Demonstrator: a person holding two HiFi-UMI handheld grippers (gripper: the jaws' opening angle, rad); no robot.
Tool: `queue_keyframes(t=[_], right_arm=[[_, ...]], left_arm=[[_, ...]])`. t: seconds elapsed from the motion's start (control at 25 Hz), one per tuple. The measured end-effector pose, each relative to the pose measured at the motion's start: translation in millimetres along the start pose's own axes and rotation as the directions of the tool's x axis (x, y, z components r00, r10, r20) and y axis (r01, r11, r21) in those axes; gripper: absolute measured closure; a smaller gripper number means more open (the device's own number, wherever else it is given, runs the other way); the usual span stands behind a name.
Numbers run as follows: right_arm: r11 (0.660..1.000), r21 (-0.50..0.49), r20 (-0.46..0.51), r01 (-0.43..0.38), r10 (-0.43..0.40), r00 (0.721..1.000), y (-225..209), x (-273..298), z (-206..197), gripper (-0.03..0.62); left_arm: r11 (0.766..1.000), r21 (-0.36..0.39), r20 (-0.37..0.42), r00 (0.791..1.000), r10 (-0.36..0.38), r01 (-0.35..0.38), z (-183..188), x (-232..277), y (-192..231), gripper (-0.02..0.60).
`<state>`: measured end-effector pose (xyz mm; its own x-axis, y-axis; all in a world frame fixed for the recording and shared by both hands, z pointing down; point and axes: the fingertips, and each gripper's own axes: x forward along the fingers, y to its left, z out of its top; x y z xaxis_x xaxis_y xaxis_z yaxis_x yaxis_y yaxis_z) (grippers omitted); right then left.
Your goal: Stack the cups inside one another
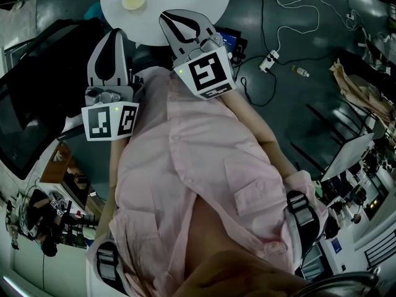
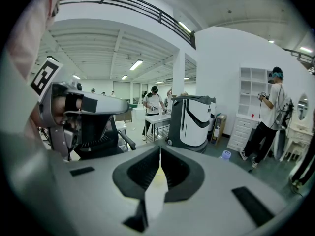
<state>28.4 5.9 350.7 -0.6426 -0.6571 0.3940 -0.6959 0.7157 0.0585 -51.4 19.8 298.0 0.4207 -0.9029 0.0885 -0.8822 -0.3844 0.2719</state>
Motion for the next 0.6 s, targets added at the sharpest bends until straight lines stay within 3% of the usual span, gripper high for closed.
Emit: queue_keyframes(t=[0.6], right_arm=[[1.0,0.001,-0.003,-0.001,0.001,1.0,-2.3,0.4,-2.2,0.562]], left_arm=[[1.0,0.001,-0.005,1.0,-0.002,0.002,-2.0,2.9,-1.2,0.566]])
